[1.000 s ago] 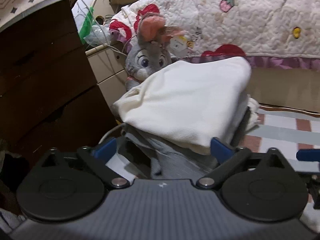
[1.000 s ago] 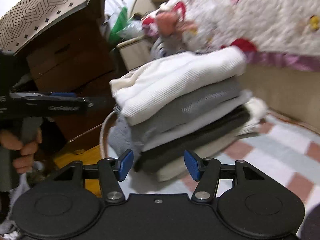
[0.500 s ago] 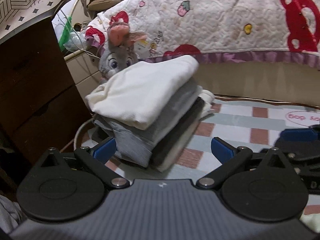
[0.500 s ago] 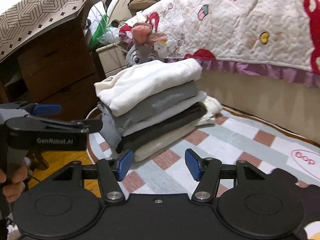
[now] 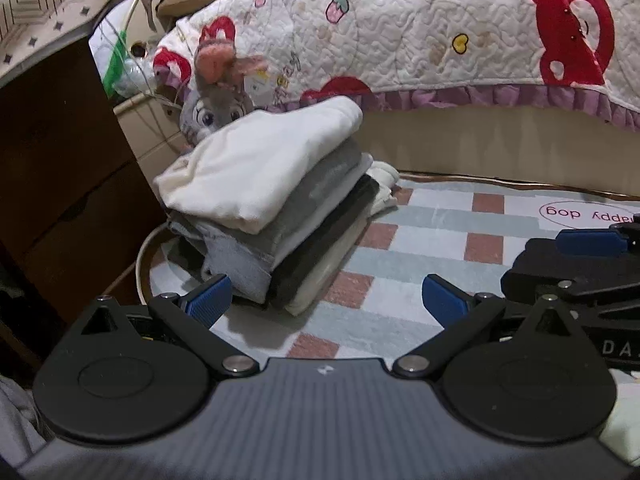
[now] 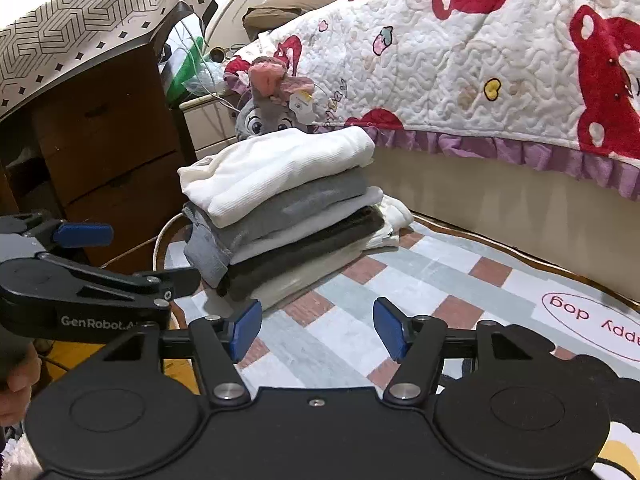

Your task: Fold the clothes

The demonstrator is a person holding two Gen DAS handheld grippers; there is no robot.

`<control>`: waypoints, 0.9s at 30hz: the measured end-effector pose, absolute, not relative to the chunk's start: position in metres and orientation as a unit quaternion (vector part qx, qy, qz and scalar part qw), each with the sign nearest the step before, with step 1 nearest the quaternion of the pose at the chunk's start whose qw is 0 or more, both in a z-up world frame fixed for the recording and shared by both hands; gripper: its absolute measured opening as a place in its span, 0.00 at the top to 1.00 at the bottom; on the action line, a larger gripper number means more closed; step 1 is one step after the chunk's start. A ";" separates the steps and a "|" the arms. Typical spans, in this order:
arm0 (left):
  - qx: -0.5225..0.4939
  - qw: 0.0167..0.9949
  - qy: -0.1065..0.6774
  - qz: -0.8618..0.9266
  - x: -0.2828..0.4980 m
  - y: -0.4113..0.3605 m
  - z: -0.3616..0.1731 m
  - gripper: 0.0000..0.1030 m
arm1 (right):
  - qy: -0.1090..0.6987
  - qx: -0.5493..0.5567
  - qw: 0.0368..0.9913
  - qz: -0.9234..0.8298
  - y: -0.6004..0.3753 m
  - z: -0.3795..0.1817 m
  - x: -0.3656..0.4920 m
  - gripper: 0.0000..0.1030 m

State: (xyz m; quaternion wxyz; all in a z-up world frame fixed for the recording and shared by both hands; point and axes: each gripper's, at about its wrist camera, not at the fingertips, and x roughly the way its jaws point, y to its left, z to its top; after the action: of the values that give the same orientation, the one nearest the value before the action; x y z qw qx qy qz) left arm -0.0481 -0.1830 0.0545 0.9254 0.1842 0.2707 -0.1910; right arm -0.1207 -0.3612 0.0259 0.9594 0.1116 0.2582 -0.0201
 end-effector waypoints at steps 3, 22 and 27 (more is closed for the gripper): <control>0.180 0.923 0.279 -0.192 -0.047 -0.184 0.053 0.00 | 0.260 0.114 0.959 -0.023 -0.364 0.025 -0.121 0.34; 0.173 0.919 0.306 -0.175 -0.041 -0.185 0.043 0.00 | 0.276 0.122 0.953 -0.022 -0.361 0.017 -0.119 0.34; 0.175 0.919 0.308 -0.173 -0.041 -0.185 0.042 0.00 | 0.278 0.134 0.951 -0.012 -0.362 0.016 -0.119 0.34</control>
State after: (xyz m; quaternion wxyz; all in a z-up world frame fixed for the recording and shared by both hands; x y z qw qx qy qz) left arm -0.0410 -0.1846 0.0423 0.9192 0.1750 0.3077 -0.1727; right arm -0.1192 -0.3616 0.0156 0.9511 0.1343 0.2779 -0.0116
